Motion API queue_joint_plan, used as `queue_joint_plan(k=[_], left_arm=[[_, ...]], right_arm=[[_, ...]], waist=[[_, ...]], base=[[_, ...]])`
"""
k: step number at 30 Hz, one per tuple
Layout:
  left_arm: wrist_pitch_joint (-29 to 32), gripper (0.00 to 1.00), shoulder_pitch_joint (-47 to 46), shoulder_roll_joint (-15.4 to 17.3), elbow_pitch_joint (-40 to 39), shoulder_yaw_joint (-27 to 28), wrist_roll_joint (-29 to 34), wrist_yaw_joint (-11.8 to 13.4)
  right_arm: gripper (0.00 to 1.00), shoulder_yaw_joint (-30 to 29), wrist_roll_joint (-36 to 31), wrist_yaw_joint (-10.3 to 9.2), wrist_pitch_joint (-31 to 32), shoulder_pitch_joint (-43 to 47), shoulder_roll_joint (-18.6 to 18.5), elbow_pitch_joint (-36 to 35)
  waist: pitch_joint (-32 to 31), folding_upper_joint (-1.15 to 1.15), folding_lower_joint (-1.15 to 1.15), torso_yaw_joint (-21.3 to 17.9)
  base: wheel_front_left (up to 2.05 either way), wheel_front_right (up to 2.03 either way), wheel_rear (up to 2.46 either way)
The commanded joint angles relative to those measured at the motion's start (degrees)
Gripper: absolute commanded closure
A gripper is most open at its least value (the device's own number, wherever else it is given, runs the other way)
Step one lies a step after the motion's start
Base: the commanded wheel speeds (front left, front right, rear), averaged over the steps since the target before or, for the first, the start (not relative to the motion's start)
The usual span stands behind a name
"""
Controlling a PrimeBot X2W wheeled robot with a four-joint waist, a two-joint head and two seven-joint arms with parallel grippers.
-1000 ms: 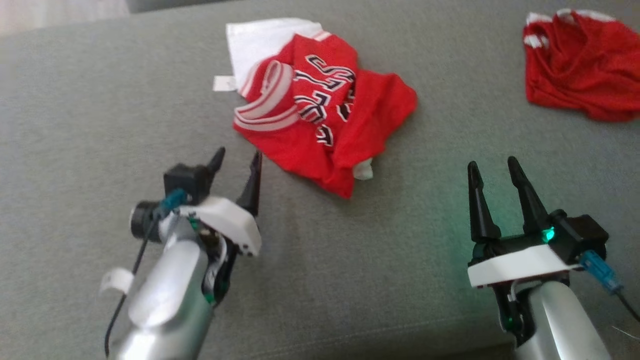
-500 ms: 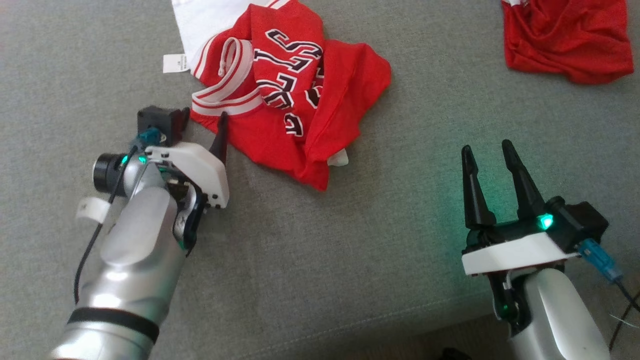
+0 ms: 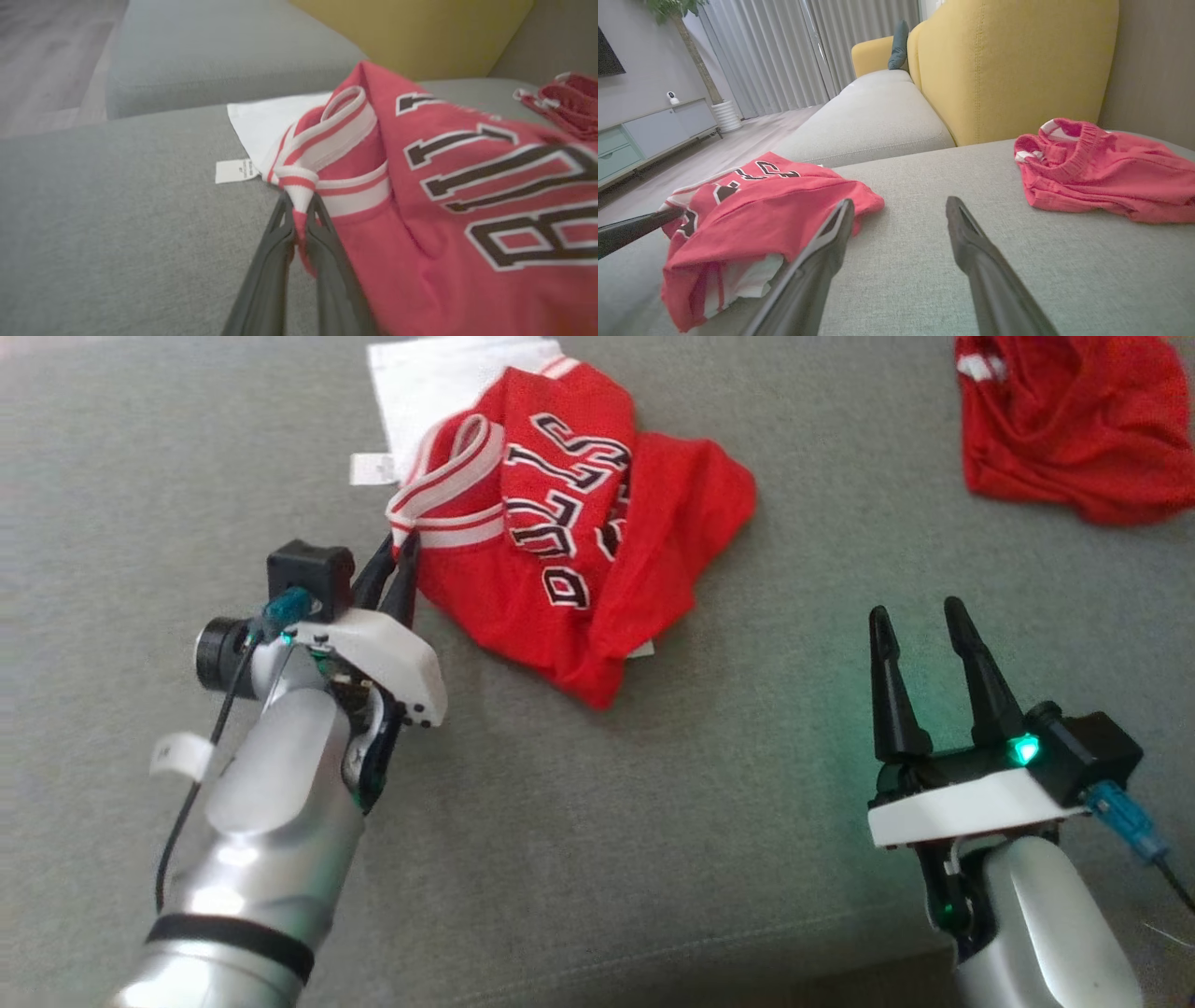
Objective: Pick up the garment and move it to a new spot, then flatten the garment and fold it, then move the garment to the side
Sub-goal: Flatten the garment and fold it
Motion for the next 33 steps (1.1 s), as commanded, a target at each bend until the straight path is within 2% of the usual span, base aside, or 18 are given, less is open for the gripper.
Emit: queue_joint_plan(k=[1,6,12,16,19,23,28,33], left_arm=[[-1.18,1.0,-0.09,0.94,-3.18,1.59,-0.59,0.05],[-2.42,1.0,6.83,1.21,-14.47,2.93,-1.36,1.15],[-2.43,1.0,17.45,3.85,-33.05,3.79,-0.73,3.98],[0.01,1.0,24.34,6.43,-46.43,4.85,-0.24,7.1],[2.9,1.0,29.65,8.4,-55.67,6.38,0.52,10.46],[7.04,1.0,36.6,10.15,-64.78,7.69,1.53,14.4],[9.0,1.0,39.3,9.3,-67.53,7.37,-0.75,14.9],[7.4,1.0,35.41,9.43,-57.84,9.59,-3.13,13.52]], right_arm=[[0.0,0.9,-0.25,0.37,-0.62,-0.5,-0.22,-1.3],[0.0,0.08,-0.74,0.37,-0.62,1.01,-0.22,-0.84],[0.0,-0.12,-0.87,0.37,-0.62,2.43,-0.22,-0.21],[0.0,-0.08,-0.72,0.37,-0.62,3.36,-0.22,0.03],[0.0,-0.09,-0.71,0.37,-0.62,3.83,-0.22,0.07],[0.0,-0.06,-0.69,0.37,-0.62,3.97,-0.22,-0.11],[0.0,0.87,-0.79,0.37,-0.62,3.37,-0.22,-0.3],[0.0,1.57,-0.91,0.37,-0.62,1.95,-0.22,-0.44]], waist=[[-1.64,0.0,0.0,1.78],[-5.1,0.0,0.0,5.42],[-9.07,0.0,0.0,9.35],[-10.84,0.0,0.0,11.14],[-11.35,0.0,0.0,11.78],[-11.15,0.0,0.0,11.99],[-9.69,0.0,0.0,10.86],[-6.72,0.0,0.0,8.16]], base=[[0.0,0.0,0.0],[0.0,0.0,0.0],[0.0,0.0,0.0],[0.0,0.0,0.0],[0.0,0.0,0.0],[0.0,0.0,0.0],[0.0,0.0,0.0],[0.0,0.0,0.0]])
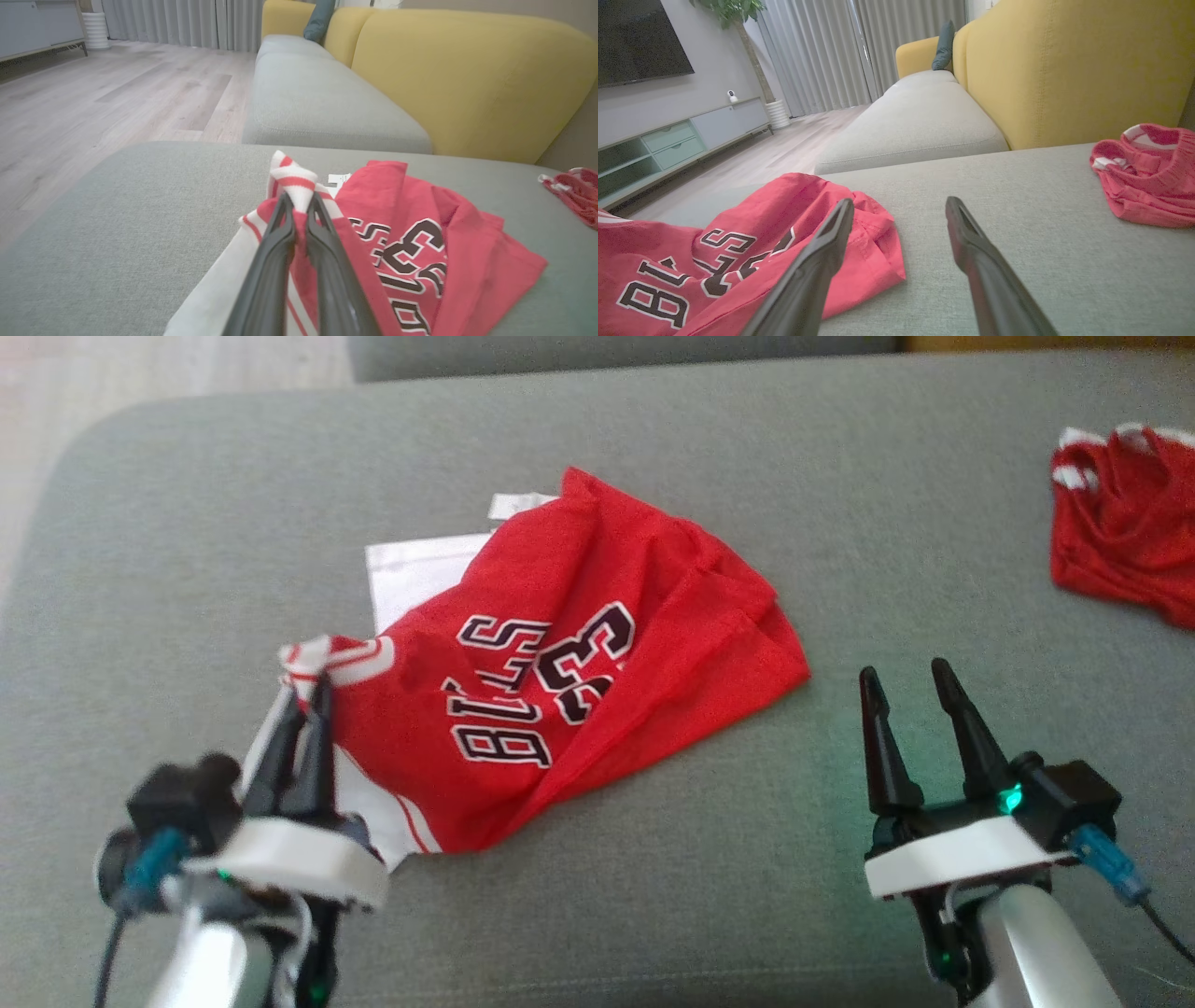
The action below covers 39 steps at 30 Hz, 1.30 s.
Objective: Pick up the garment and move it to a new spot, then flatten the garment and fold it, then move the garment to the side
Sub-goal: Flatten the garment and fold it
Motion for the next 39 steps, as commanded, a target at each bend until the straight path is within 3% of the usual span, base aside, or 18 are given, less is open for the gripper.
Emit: queue_joint_plan(k=[1,12,25,26,27,28,29,35,39], left_arm=[[-1.24,1.0,-4.89,0.68,0.97,3.29,-0.45,-0.44],[-8.23,1.0,-23.07,0.87,25.52,7.01,-1.43,-3.11],[-10.62,1.0,-36.61,-0.79,40.23,8.67,0.09,-5.53],[-10.63,0.84,-36.82,-1.23,40.24,8.82,0.29,-5.81],[-10.64,0.61,-36.76,-1.72,40.01,9.05,0.5,-6.03],[-10.64,0.19,-36.52,-2.19,39.67,9.37,0.69,-6.29],[-10.64,0.0,-36.14,-2.62,39.16,9.73,0.91,-6.61],[-10.65,0.0,-30.88,-5.53,34.04,10.7,3.05,-9.24],[-10.66,0.0,-25.24,-7.28,29.63,10.42,4.28,-11.1]], right_arm=[[0.0,1.34,-0.43,0.37,-0.62,-2.91,-0.21,-2.02],[0.0,1.02,-0.36,0.37,-0.62,-6.74,-0.21,-4.98],[0.0,2.48,-0.59,0.37,-0.62,-9.74,-0.21,-4.95],[0.0,2.98,-0.94,0.37,-0.62,-10.15,-0.21,-4.52],[0.0,3.5,-1.38,0.37,-0.62,-10.57,-0.21,-3.96],[0.0,3.89,-1.82,0.37,-0.62,-10.95,-0.21,-3.33],[0.0,4.21,-2.39,0.37,-0.62,-11.31,-0.21,-2.55],[0.0,4.28,-4.8,0.37,2.14,-12.82,-0.21,1.08],[0.0,4.6,-5.52,0.37,7.36,-14.02,-0.21,3.21]], waist=[[2.28,0.0,0.0,-1.99],[12.28,0.0,0.0,-6.81],[15.41,0.0,0.0,-7.2],[15.19,0.0,0.0,-6.96],[14.89,0.0,0.0,-6.65],[14.53,0.0,0.0,-6.27],[14.11,0.0,0.0,-5.85],[10.28,0.0,0.0,-2.35],[7.57,0.0,0.0,0.06]], base=[[0.0,0.0,0.0],[0.0,0.0,0.0],[0.0,0.0,0.0],[0.0,0.0,0.0],[0.0,0.0,0.0],[0.0,0.0,0.0],[0.0,0.0,0.0],[0.0,0.0,0.0],[0.0,0.0,0.0]])
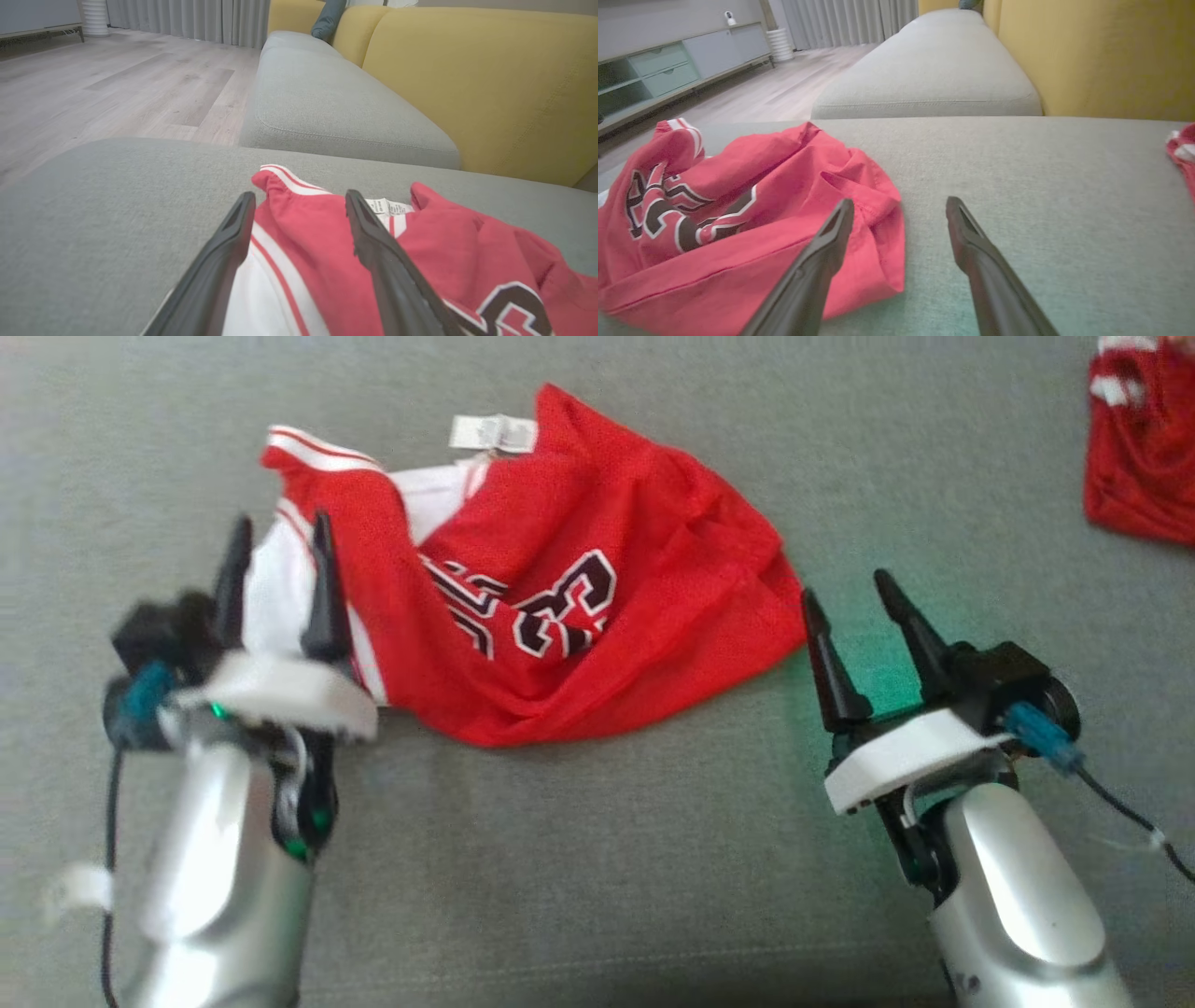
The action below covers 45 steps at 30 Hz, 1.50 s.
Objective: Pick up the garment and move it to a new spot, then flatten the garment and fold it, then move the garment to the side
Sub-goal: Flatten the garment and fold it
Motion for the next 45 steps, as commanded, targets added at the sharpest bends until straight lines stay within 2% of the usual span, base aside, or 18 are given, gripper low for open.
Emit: queue_joint_plan(k=[1,5,10,19,25,26,27,28,30,31,38,45], left_arm=[[-0.34,0.0,1.76,0.66,-3.71,1.69,0.73,-0.59],[-0.34,0.0,8.36,-0.9,-8.39,1.51,0.66,-1.29],[-0.34,0.0,15.14,-2.13,-12.99,0.64,-0.22,-0.78],[-0.34,0.0,18.26,-2.56,-15.55,-1.27,-1.54,0.32],[-0.35,0.0,18.4,-2.6,-15.75,-1.65,-1.83,0.68],[-0.35,0.0,18.45,-2.6,-15.76,-1.74,-1.85,0.74],[-0.35,0.0,18.5,-2.61,-15.78,-1.81,-1.84,0.83],[-0.35,0.0,18.58,-2.61,-15.81,-1.84,-1.8,0.91],[-0.35,0.0,18.8,-2.61,-15.81,-1.87,-1.66,1.04],[-0.35,0.0,18.92,-2.61,-15.81,-1.89,-1.59,1.09],[-0.35,0.0,19.79,-2.61,-15.99,-1.83,-1.08,1.11],[-0.35,0.0,20.81,-2.62,-16.56,-2.03,-0.9,1.21]], right_arm=[[0.0,1.38,-0.55,0.37,2.25,-2.7,-0.1,-1.01],[0.0,2.37,-0.09,0.37,9.48,-4.75,-0.1,1.35],[0.0,2.36,1.32,0.37,17.0,-7.25,-0.66,5.52],[0.0,1.4,2.21,0.37,19.78,-9.95,-2.5,11.39],[0.0,3.49,5.09,0.37,21.86,-11.5,-2.6,15.88],[0.1,4.0,5.58,0.37,21.64,-11.74,-2.61,16.13],[0.27,4.49,6.14,0.37,21.31,-11.94,-2.61,16.21],[0.51,5.02,6.61,0.37,21.07,-12.07,-2.65,16.27],[0.74,6.3,7.54,0.37,20.42,-12.2,-2.87,16.07],[1.0,6.81,7.96,0.37,19.95,-12.22,-3.05,15.85],[1.0,6.97,8.5,0.37,15.27,-12.23,-5.32,13.52],[1.0,0.02,4.62,0.37,11.88,-9.19,-8.83,8.85]], waist=[[-2.67,0.0,0.0,2.62],[-4.51,0.0,0.0,4.66],[-5.51,0.0,0.0,6.78],[-5.29,0.0,0.0,8.7],[-5.3,0.0,0.0,9.13],[-5.35,0.0,0.0,9.12],[-5.44,0.0,0.0,9.06],[-5.54,0.0,0.0,8.94],[-5.85,0.0,0.0,8.61],[-6.0,0.0,0.0,8.41],[-7.44,0.0,0.0,6.4],[-8.27,0.0,0.0,4.54]], base=[[0.0,0.0,0.0],[0.0,0.0,0.0],[0.0,0.0,0.0],[0.0,0.0,0.0],[0.0,0.0,0.0],[0.0,0.0,0.0],[0.0,0.0,0.0],[0.0,0.0,0.0],[0.0,0.0,0.0],[0.0,0.0,0.0],[0.0,0.0,0.0],[0.0,0.0,0.0]])
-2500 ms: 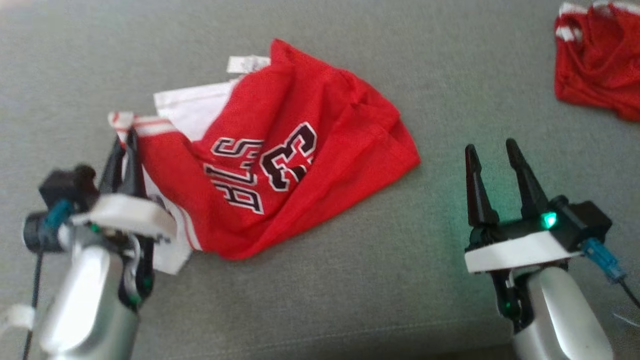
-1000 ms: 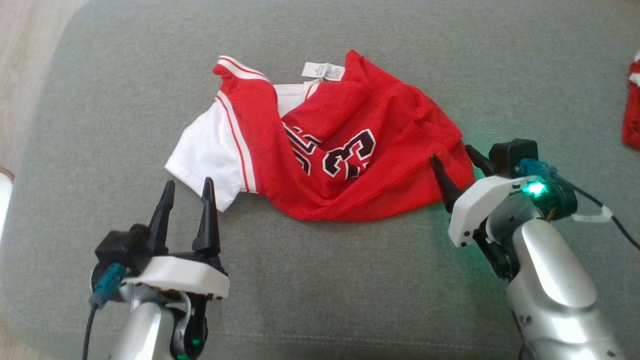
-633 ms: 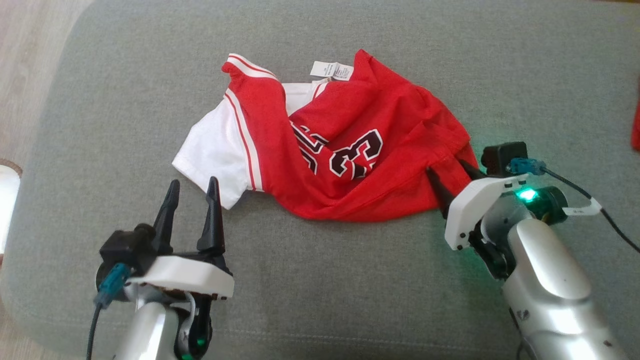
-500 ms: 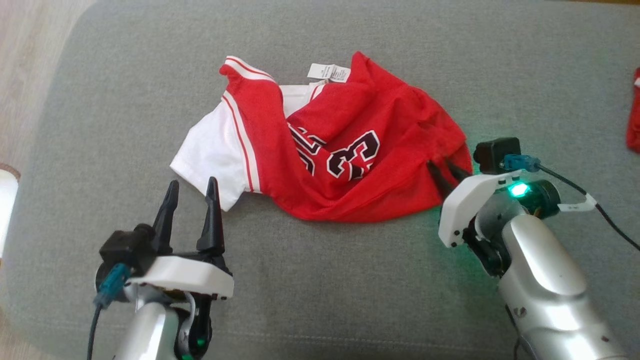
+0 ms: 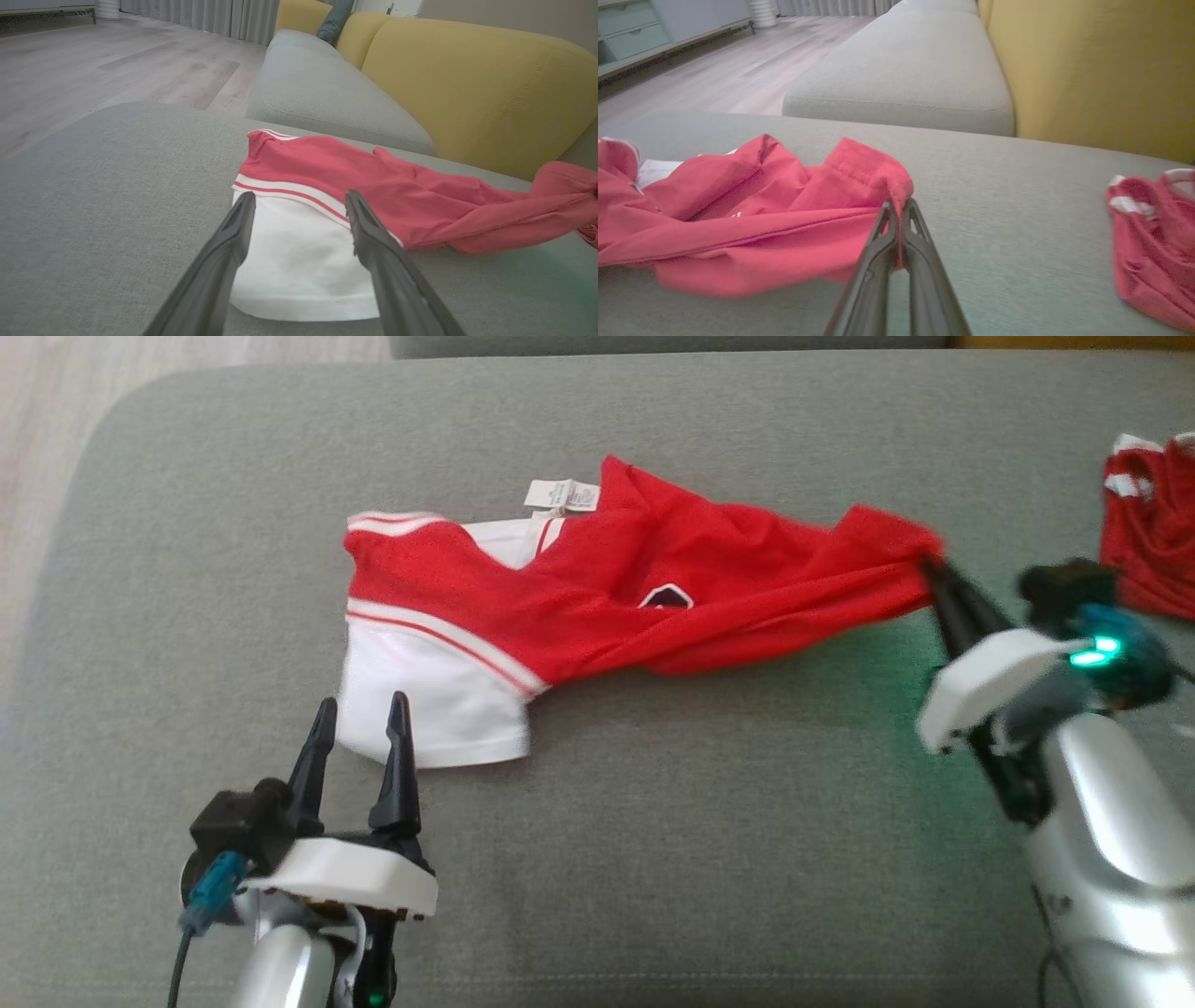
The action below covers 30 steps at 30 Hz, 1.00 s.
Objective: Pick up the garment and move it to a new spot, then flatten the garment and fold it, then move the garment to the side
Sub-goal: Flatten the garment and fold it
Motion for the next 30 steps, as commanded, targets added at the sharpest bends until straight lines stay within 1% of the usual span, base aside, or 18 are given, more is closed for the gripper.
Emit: queue_joint_plan(k=[1,5,9,11,12,16,18,19,23,24,25,27,28,30], left_arm=[[-0.35,0.0,-0.88,0.11,-2.32,1.68,0.38,0.34],[-0.35,0.0,-0.6,0.11,-2.46,1.77,0.41,0.38],[-0.35,0.0,-0.58,0.11,-2.57,2.02,0.44,0.41],[-0.35,0.0,-0.69,0.11,-2.66,2.23,0.47,0.37],[-0.35,0.0,-0.69,0.11,-2.66,2.23,0.47,0.37],[-0.35,0.0,-0.84,0.11,-2.89,2.64,0.66,0.16],[-0.35,0.0,-0.85,0.11,-2.97,2.74,0.74,0.06],[-0.35,0.0,-0.85,0.11,-3.01,2.86,0.76,0.01],[-0.35,0.0,-0.75,0.11,-2.96,3.25,0.84,-0.08],[-0.35,0.0,-0.71,0.11,-2.92,3.35,0.85,-0.09],[-0.35,0.0,-0.64,0.11,-2.92,3.36,0.84,-0.05],[-0.35,0.0,-0.54,0.11,-2.83,3.44,0.8,-0.01],[-0.35,0.0,-0.5,0.11,-2.74,3.52,0.77,-0.03],[-0.35,0.0,-0.42,0.11,-2.59,3.53,0.74,-0.07]], right_arm=[[1.0,-1.61,-1.23,0.37,-1.08,1.36,-0.89,-3.74],[1.0,-6.16,-3.22,0.37,-1.88,6.47,-0.4,-8.43],[1.0,-9.5,-5.43,0.37,-2.56,12.65,2.13,-13.06],[1.0,-10.66,-7.04,0.37,-3.1,15.6,3.64,-15.21],[1.0,-10.66,-7.04,0.37,-3.1,15.6,3.64,-15.21],[1.0,-12.01,-10.51,0.37,-5.28,20.71,6.34,-18.19],[0.94,-12.28,-11.22,0.37,-6.41,22.84,7.26,-18.7],[0.93,-12.48,-11.51,0.37,-7.47,24.54,7.71,-18.8],[0.89,-12.34,-11.25,0.37,-8.38,26.9,7.98,-18.18],[0.85,-11.99,-10.97,0.37,-8.53,27.34,7.99,-17.9],[0.76,-11.6,-10.66,0.37,-8.72,27.74,8.0,-17.61],[0.16,-10.77,-10.12,0.37,-8.75,28.42,8.0,-16.81],[0.0,-10.35,-9.83,0.37,-8.72,28.73,8.01,-16.4],[0.0,-9.48,-9.37,0.37,-8.47,29.32,8.01,-15.61]], waist=[[-0.09,0.0,0.0,-0.7],[0.28,0.0,0.0,-1.56],[0.73,0.0,0.0,-2.19],[0.98,0.0,0.0,-2.4],[0.98,0.0,0.0,-2.4],[1.34,0.0,0.0,-2.77],[1.39,0.0,0.0,-2.87],[1.42,0.0,0.0,-3.03],[1.34,0.0,0.0,-3.6],[1.27,0.0,0.0,-3.8],[1.16,0.0,0.0,-3.98],[0.93,0.0,0.0,-4.4],[0.77,0.0,0.0,-4.63],[0.44,0.0,0.0,-4.98]], base=[[0.0,0.0,0.0],[0.0,0.0,0.0],[0.0,0.0,0.0],[0.0,0.0,0.0],[0.0,0.0,0.0],[0.0,0.0,0.0],[0.0,0.0,0.0],[0.0,0.0,0.0],[0.0,0.0,0.0],[0.0,0.0,0.0],[0.0,0.0,0.0],[0.0,0.0,0.0],[0.0,0.0,0.0],[0.0,0.0,0.0]])
